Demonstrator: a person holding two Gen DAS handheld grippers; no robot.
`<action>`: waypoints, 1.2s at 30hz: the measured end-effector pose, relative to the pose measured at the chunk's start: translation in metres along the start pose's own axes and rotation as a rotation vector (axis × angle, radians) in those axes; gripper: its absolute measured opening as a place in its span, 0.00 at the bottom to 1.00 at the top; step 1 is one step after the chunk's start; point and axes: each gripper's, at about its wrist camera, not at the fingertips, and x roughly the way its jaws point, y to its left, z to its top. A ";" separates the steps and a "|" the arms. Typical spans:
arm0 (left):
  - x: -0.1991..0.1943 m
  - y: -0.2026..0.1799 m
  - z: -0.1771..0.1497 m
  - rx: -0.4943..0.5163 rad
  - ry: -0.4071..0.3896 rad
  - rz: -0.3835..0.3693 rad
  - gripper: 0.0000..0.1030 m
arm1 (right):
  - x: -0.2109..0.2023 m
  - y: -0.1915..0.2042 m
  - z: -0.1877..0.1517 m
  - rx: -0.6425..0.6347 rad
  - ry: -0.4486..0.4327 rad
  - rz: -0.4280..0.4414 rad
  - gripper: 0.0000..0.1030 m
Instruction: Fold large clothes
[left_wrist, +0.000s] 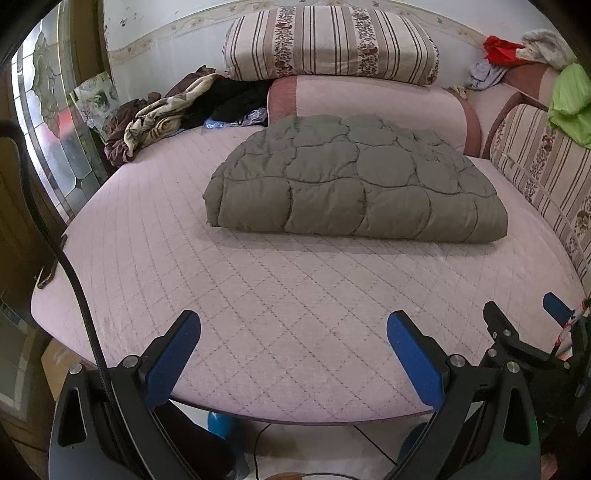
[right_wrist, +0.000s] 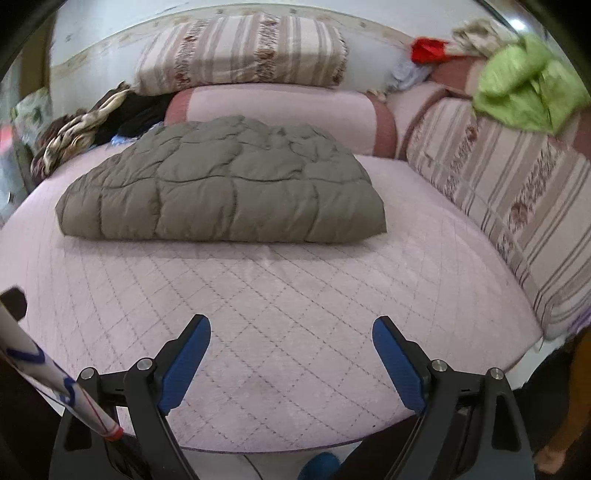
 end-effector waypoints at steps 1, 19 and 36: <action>0.000 0.002 -0.001 -0.004 -0.001 -0.003 0.98 | -0.002 0.002 0.000 -0.008 -0.003 -0.004 0.90; 0.008 0.025 -0.006 -0.074 0.031 -0.054 0.98 | -0.017 0.019 0.010 -0.041 -0.021 -0.035 0.90; 0.013 0.020 -0.005 -0.069 0.056 -0.068 0.98 | -0.017 0.016 0.012 -0.018 -0.025 -0.014 0.90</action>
